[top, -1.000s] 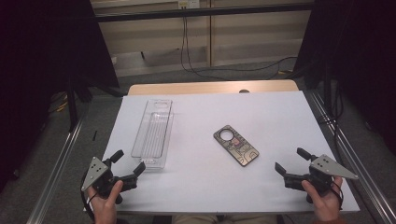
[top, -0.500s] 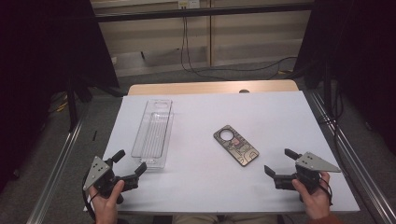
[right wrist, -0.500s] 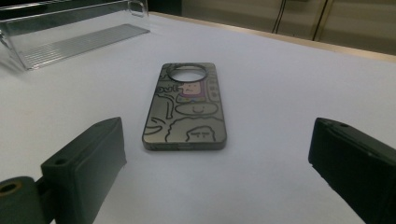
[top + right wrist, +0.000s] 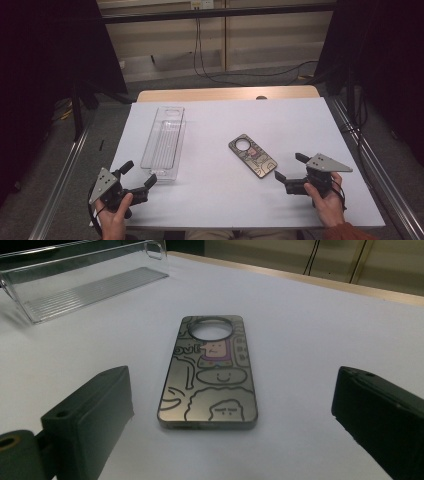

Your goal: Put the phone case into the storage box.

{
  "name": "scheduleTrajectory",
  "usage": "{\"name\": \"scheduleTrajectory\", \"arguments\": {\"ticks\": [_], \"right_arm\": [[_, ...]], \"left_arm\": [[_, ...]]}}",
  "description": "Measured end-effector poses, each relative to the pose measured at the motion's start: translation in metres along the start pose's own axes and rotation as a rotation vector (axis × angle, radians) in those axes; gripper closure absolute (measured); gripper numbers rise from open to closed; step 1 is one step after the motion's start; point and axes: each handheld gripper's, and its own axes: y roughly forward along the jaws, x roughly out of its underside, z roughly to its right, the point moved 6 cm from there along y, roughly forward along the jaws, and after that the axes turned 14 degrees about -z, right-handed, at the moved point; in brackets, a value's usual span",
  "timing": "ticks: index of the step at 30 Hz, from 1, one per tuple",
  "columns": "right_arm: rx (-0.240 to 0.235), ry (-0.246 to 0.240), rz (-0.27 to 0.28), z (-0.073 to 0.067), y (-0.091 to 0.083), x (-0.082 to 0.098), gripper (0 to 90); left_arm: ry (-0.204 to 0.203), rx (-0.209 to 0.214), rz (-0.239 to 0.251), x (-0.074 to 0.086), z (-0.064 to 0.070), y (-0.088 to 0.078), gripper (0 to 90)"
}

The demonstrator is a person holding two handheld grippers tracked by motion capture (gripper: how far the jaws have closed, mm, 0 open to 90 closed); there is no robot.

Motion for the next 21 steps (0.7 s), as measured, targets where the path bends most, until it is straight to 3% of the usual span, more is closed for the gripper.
{"name": "scheduleTrajectory", "arguments": {"ticks": [4, 7, 21], "right_arm": [[0.024, -0.03, -0.013, 0.0, 0.005, -0.007, 2.4], [-0.007, -0.025, -0.017, -0.001, 0.01, -0.013, 2.1], [-0.033, -0.025, -0.055, -0.003, 0.028, -0.035, 2.0]], "left_arm": [[-0.004, 0.003, 0.006, 0.0, -0.001, 0.0, 2.3], [-0.002, 0.004, 0.005, 0.0, -0.001, 0.0, 2.3], [0.002, 0.002, 0.004, 0.0, -0.001, 0.0, 2.3]]}}
